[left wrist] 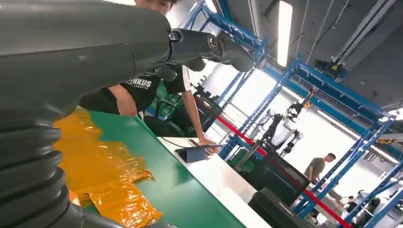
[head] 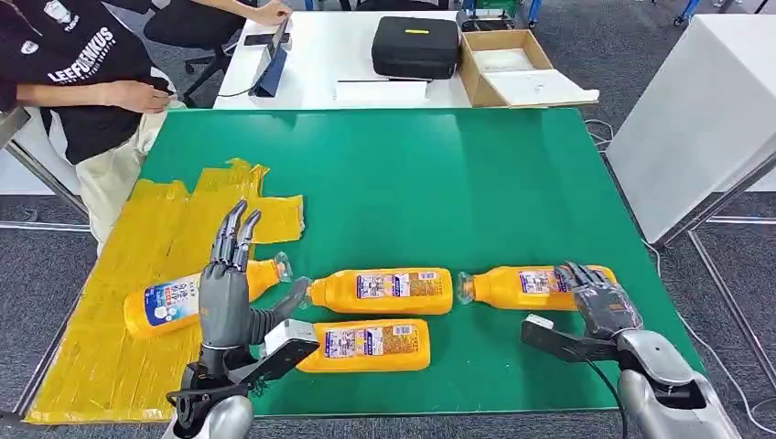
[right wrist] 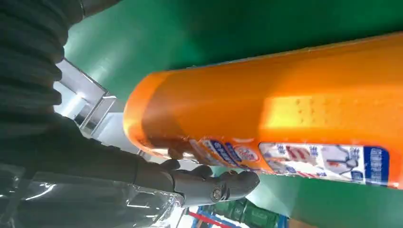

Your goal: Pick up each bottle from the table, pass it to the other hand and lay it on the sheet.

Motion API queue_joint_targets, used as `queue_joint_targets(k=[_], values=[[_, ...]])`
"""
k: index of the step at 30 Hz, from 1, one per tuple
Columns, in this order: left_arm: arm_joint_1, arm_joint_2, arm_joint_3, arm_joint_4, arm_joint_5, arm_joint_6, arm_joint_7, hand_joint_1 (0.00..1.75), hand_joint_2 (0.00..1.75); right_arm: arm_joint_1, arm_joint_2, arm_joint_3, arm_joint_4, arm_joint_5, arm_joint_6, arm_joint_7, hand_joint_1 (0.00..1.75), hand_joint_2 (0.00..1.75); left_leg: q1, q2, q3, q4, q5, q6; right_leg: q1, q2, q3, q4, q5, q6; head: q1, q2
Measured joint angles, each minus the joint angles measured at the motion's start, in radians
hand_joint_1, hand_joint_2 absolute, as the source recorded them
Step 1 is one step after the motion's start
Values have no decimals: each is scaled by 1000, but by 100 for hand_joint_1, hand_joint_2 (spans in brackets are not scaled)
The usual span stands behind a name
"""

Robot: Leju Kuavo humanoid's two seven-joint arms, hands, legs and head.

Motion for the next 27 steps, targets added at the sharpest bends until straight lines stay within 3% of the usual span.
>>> queue_joint_targets(k=[14, 21, 27], values=[[5, -7, 17, 16, 9, 0, -11, 0, 175, -140, 6, 30, 241, 48, -145, 24, 0, 175, 0, 0, 2, 0, 0, 0, 0, 0, 3, 0, 0, 0, 0, 0], [20, -9, 24, 16, 6, 0, -10, 0, 175, -174, 62, 49, 322, 144, -350, 35, 0, 175, 0, 0, 2, 0, 1, 1, 0, 0, 3, 0, 0, 0, 0, 0], [31, -17, 37, 16, -2, -1, -8, 0, 175, -174, 101, 58, 331, 177, -369, 42, 0, 175, 0, 0, 1, 0, 1, 1, 0, 0, 2, 0, 0, 0, 0, 0]])
